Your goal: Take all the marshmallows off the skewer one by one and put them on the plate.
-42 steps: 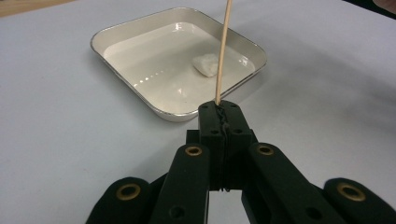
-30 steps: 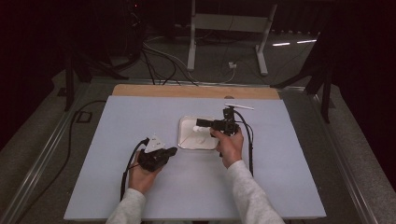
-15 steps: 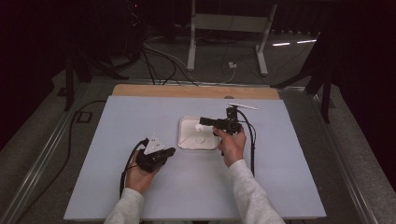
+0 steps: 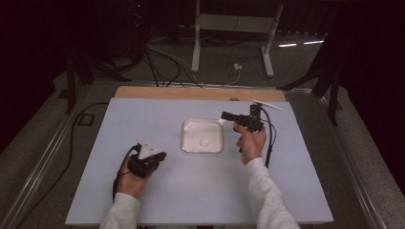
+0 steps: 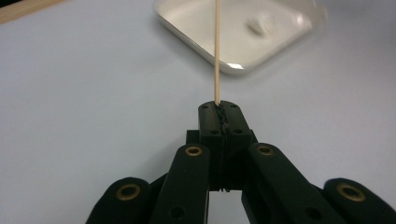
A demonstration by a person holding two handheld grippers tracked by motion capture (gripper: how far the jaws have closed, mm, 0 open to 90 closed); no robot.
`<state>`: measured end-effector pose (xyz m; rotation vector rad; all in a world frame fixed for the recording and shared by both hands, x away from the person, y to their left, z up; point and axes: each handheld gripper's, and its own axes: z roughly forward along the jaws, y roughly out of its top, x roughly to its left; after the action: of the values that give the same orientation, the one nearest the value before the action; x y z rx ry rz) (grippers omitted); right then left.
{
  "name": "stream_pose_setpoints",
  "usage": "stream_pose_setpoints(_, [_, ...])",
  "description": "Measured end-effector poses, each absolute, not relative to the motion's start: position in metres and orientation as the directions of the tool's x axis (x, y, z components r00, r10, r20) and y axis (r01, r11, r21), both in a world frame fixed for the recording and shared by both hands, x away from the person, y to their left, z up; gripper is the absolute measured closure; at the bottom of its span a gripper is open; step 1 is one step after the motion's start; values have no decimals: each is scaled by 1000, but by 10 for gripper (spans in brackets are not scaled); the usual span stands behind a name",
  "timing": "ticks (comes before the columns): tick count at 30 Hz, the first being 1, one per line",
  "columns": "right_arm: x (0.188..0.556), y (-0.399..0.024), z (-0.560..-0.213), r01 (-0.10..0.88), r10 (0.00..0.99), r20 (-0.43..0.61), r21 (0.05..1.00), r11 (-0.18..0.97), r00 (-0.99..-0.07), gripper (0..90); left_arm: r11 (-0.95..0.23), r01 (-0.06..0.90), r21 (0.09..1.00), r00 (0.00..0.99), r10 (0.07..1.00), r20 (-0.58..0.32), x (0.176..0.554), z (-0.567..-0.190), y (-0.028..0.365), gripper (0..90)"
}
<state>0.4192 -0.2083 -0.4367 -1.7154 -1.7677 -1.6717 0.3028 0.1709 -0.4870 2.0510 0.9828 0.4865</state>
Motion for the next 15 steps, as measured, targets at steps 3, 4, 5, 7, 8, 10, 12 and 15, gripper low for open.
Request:
stream_pose_setpoints(3, [418, -211, -426, 775, 598, 704, 597, -205, -384, 898, -344, 478, 808, 614, 789, -27, 305, -481, 172, 900])
stream_pose_setpoints(4, [418, -208, -426, 772, 604, 693, 606, -191, -394, 893, -351, 475, 807, 618, 786, -21, 305, -480, 169, 900])
stream_pose_setpoints(5, [418, -204, -427, 769, 611, 682, 614, -178, -402, 886, -355, 472, 807, 621, 784, -19, 305, -479, 166, 900])
stream_pose_setpoints(7, [422, -191, -437, 784, 646, 650, 608, -127, -400, 709, -352, 462, 814, 635, 772, -27, 305, -478, 161, 900])
stream_pose_setpoints(8, [422, -191, -437, 784, 646, 650, 608, -127, -400, 709, -358, 459, 814, 642, 767, -25, 305, -478, 159, 900])
stream_pose_setpoints(10, [424, -181, -447, 799, 676, 625, 595, -90, -389, 614, -364, 454, 813, 659, 751, -32, 306, -479, 152, 900])
stream_pose_setpoints(12, [427, -175, -456, 815, 684, 627, 574, -83, -372, 521, -373, 452, 810, 671, 741, -33, 307, -480, 148, 900])
stream_pose_setpoints(15, [428, -170, -464, 821, 702, 621, 564, -91, -348, 473, -390, 441, 808, 694, 719, -32, 305, -480, 140, 900])
